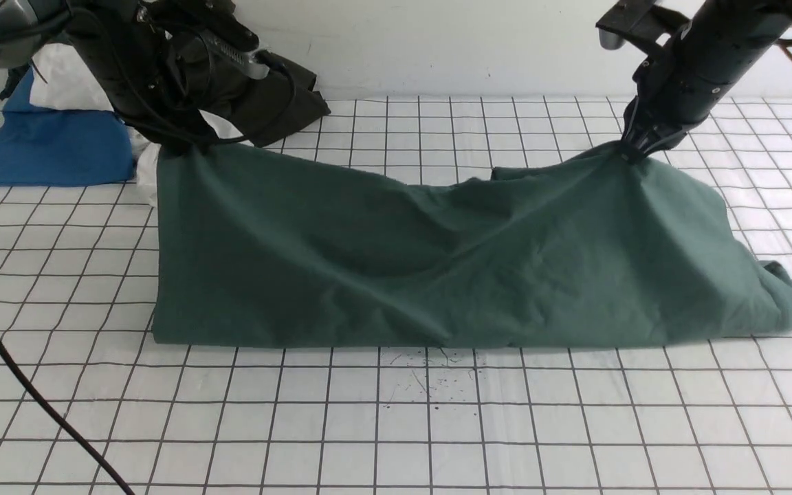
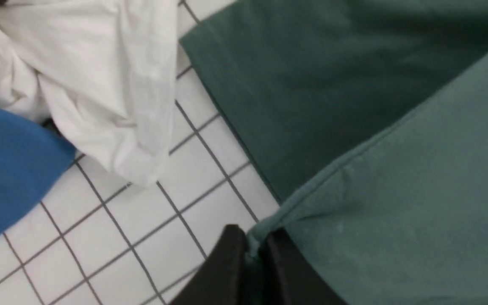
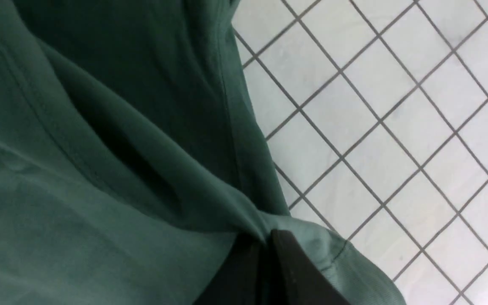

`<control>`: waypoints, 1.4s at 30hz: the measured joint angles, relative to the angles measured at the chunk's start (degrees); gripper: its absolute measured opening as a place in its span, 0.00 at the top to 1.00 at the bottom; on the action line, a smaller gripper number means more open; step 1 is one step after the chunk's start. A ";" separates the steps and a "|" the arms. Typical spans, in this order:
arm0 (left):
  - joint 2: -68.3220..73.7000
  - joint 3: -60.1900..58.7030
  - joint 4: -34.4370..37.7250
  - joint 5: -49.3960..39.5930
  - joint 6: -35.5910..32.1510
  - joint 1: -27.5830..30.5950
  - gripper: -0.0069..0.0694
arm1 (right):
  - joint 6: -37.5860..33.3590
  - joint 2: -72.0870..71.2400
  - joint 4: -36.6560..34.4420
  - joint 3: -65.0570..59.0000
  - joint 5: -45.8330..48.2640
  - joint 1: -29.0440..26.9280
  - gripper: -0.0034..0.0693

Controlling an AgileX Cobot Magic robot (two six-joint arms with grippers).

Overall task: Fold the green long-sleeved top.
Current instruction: Use both arms to drag the lower edge of the fabric forward and fold it over the upper edge

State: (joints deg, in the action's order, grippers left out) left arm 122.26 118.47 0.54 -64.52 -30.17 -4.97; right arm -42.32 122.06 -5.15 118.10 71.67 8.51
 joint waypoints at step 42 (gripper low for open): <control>16.21 3.61 5.61 23.25 5.37 3.59 0.75 | 13.60 13.72 5.15 0.05 -23.01 -1.84 0.83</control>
State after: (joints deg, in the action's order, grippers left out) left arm 138.47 122.08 6.15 -41.27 -24.80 -1.38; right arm -28.72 135.78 0.00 118.15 48.66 6.68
